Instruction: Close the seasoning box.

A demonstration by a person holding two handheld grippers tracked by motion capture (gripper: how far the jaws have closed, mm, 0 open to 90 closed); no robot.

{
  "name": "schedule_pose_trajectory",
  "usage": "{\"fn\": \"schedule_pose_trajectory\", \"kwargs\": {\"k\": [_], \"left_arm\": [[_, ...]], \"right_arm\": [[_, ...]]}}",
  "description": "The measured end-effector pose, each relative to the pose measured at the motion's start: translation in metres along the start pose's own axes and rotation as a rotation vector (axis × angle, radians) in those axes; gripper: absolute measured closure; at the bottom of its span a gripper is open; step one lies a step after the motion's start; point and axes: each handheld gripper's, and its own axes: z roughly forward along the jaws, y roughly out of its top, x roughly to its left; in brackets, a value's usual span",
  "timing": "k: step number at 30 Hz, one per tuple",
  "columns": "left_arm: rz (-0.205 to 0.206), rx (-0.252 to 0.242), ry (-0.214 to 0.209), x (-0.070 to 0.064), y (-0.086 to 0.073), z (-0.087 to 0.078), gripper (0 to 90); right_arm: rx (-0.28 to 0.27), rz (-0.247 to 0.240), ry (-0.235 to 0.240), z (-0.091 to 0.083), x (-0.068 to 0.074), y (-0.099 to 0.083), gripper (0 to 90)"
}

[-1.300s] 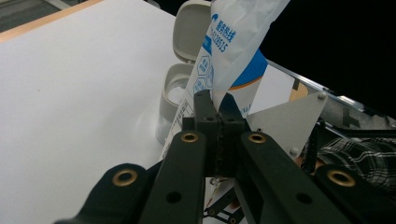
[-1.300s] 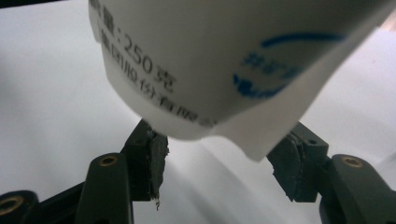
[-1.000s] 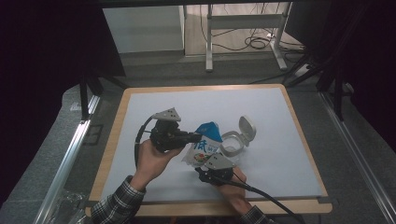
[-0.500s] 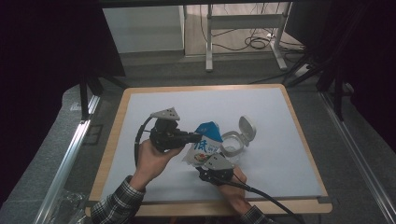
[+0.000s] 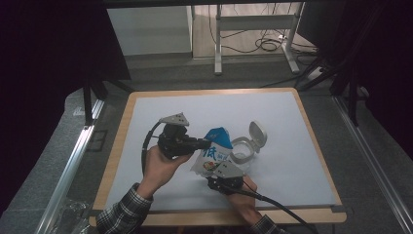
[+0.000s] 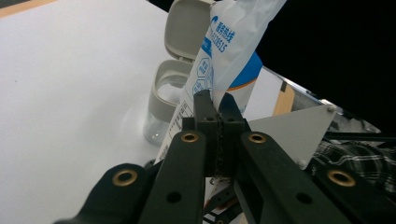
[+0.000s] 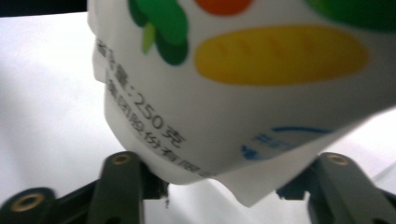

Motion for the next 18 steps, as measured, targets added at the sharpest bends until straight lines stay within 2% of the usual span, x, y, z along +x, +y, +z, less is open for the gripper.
{"fn": "schedule_pose_trajectory", "kwargs": {"k": [4, 14, 18], "left_arm": [[0.003, 0.005, 0.011, 0.001, 0.001, 0.005, 90.0], [0.027, 0.012, 0.029, 0.002, 0.004, 0.018, 89.7], [0.035, 0.008, 0.032, 0.002, 0.005, 0.021, 89.4]], "right_arm": [[0.028, -0.011, 0.013, 0.0, 0.001, -0.001, 54.8], [0.063, 0.013, 0.065, -0.001, 0.0, -0.001, 54.8], [0.068, 0.01, 0.073, -0.003, 0.001, 0.0, 54.7]]}}
